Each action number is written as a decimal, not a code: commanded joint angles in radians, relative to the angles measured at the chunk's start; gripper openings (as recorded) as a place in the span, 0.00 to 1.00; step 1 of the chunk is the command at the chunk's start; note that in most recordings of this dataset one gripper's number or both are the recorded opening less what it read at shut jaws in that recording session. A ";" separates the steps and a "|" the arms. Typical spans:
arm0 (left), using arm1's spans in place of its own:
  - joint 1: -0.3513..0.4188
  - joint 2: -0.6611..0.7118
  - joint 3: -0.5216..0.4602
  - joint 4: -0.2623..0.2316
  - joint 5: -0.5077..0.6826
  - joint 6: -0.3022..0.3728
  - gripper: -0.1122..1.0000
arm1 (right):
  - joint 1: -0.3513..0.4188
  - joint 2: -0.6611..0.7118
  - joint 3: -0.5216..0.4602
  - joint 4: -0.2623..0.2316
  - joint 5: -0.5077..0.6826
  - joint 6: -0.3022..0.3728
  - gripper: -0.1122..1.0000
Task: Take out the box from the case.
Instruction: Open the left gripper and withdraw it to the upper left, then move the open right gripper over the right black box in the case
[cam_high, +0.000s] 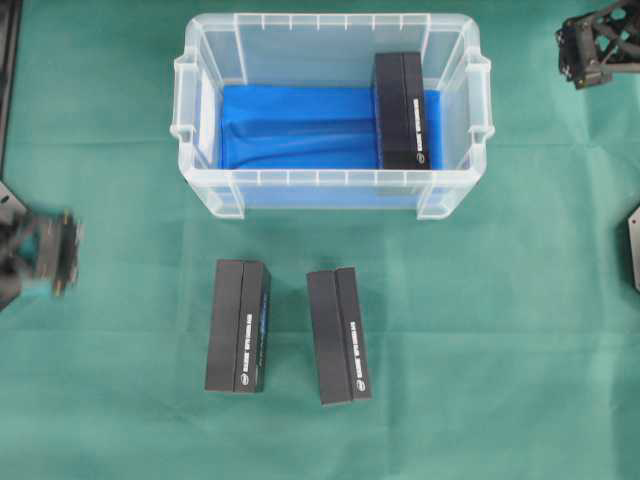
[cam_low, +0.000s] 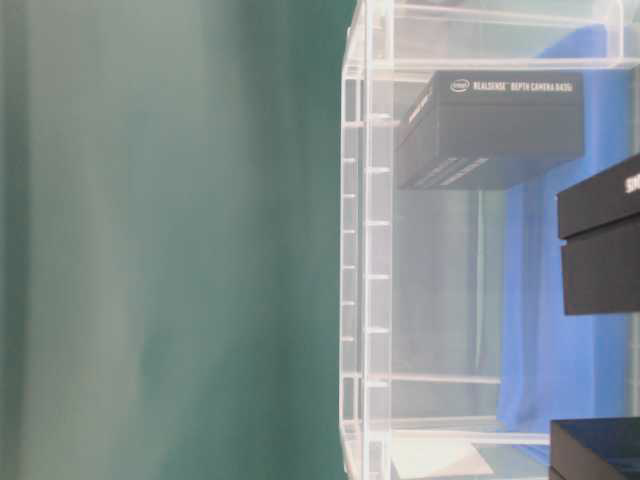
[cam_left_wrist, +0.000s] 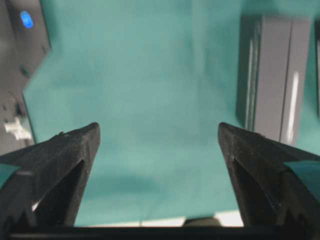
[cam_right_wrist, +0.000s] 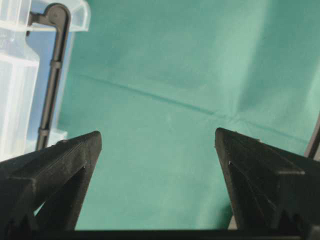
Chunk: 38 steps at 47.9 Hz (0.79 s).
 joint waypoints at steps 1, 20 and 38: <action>0.097 -0.025 0.000 0.003 -0.005 0.080 0.96 | 0.000 -0.008 -0.028 0.005 -0.002 0.002 0.92; 0.532 -0.015 0.014 0.005 -0.104 0.512 0.96 | 0.002 -0.006 -0.028 0.006 -0.002 0.008 0.92; 0.669 -0.003 0.057 0.003 -0.172 0.635 0.96 | 0.000 -0.006 -0.028 0.005 0.000 0.021 0.92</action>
